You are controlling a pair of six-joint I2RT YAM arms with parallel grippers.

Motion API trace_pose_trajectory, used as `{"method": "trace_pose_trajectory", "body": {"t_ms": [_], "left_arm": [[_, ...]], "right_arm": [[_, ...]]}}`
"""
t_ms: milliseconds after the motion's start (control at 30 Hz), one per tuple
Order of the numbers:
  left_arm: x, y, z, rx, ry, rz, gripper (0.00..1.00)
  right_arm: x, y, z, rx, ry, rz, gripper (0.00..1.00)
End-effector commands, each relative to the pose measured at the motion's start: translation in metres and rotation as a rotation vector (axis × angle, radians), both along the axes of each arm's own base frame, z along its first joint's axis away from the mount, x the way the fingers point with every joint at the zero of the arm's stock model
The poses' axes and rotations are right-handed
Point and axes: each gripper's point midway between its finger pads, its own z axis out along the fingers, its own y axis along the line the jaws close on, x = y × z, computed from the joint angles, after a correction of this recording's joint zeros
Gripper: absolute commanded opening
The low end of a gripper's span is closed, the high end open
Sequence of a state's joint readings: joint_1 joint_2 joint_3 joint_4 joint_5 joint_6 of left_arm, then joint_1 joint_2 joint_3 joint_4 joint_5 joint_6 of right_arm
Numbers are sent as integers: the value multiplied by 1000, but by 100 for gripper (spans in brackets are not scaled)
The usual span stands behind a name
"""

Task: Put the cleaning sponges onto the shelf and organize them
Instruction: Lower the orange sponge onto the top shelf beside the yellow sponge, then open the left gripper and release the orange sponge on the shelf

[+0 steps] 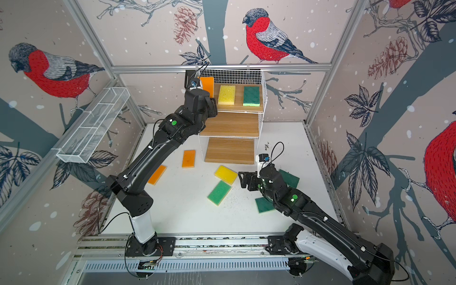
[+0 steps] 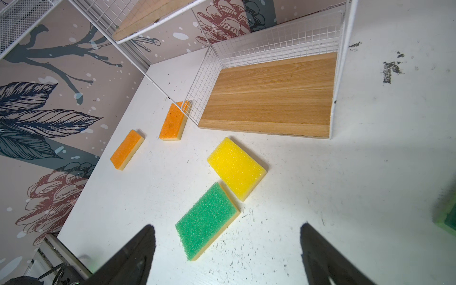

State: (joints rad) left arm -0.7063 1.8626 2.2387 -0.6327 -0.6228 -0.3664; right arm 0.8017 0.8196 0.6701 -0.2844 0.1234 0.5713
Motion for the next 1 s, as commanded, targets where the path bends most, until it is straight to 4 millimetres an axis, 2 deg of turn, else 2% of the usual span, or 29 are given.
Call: {"method": "trace_pose_trajectory", "body": {"t_ms": [0, 333, 633, 967], "left_arm": [[3, 0, -1, -13, 0, 9, 68], [5, -3, -3, -26, 10, 10, 74], [6, -6, -2, -43, 11, -4, 75], [0, -6, 9, -78, 0, -24, 77]], "right_arm": [[3, 4, 6, 15, -28, 14, 91], [3, 3, 2, 6, -24, 16, 91], [3, 0, 0, 6, -23, 10, 92], [2, -2, -1, 12, -18, 5, 92]]}}
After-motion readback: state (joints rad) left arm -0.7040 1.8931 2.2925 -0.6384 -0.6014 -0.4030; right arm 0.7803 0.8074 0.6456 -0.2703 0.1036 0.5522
